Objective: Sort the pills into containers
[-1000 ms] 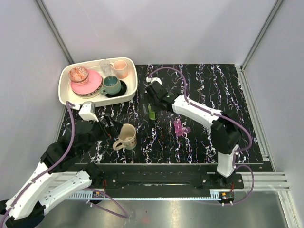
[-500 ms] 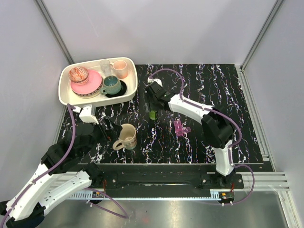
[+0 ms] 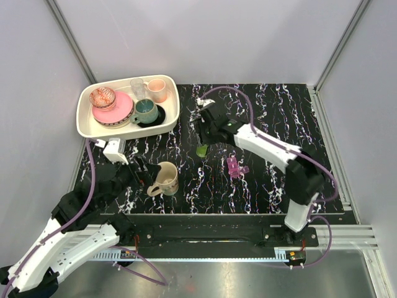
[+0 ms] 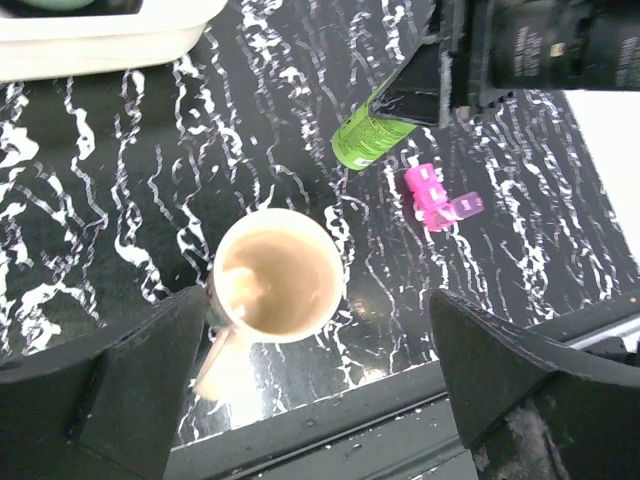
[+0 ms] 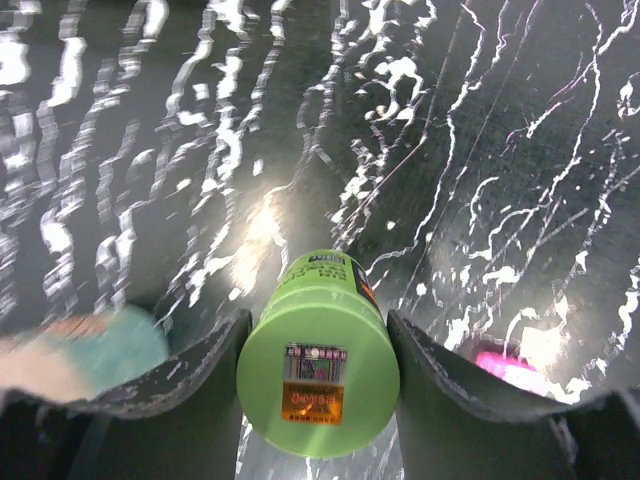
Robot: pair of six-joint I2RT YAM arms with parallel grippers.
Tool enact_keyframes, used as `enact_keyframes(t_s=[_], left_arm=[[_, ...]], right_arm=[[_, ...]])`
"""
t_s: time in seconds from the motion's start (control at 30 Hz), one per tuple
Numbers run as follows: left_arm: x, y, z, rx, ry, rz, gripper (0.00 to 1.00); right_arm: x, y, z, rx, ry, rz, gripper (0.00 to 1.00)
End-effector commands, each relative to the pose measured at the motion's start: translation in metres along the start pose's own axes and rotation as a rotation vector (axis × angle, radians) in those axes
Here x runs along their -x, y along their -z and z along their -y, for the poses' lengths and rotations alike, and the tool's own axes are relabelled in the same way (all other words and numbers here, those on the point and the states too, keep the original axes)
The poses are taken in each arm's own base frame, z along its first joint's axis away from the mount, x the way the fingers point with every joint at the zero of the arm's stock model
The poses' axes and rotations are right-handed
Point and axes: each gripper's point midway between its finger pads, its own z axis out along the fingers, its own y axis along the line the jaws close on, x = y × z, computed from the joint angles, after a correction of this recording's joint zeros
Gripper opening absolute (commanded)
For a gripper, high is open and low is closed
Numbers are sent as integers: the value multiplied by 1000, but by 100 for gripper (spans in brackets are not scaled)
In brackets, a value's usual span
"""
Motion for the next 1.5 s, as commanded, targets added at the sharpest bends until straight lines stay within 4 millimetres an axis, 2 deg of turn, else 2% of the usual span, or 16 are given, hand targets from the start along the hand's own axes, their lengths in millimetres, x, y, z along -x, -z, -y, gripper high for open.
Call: enact_keyframes(t_s=[0.0,0.07,0.1,0.13,0.17,0.2,0.3,0.33,0.4,0.47,0.63,0.8,1.03,1.2,1.23,1.47], left_arm=[[29,5,37,-191,-87,97,99],[36,5,55,-271,-117,112,98],[32,8,69,-354,-156,92,97],[39,10,82,-410,-170,118,97],[38,11,92,-464,-188,107,97],[36,15,104,-535,-212,96,97],[48,22,130,-655,-236,128,97],[56,26,138,-688,-239,157,97],[58,27,151,-747,-249,152,96],[64,27,161,-780,-252,166,96],[59,19,176,-821,-252,145,96],[46,17,192,-883,-260,109,95],[28,9,201,-899,-298,64,94],[23,4,207,-897,-299,39,87],[25,6,208,-903,-299,41,82],[17,5,218,-930,-308,17,67]], right_arm=[[49,124,-42,287,78,140,0],[46,155,-54,388,120,124,0],[42,184,-64,472,136,114,0],[40,197,-68,510,144,113,0],[38,208,-70,539,144,110,0],[34,229,-75,595,150,107,0],[26,258,-81,673,155,92,0],[25,263,-82,689,152,88,0],[24,277,-83,713,154,95,0],[24,284,-83,717,151,103,0],[23,305,-90,790,157,116,0],[24,318,-96,839,142,126,0],[31,344,-109,947,126,151,0],[34,354,-115,997,111,150,0],[34,355,-116,1005,111,148,0],[34,362,-119,1043,109,154,0]])
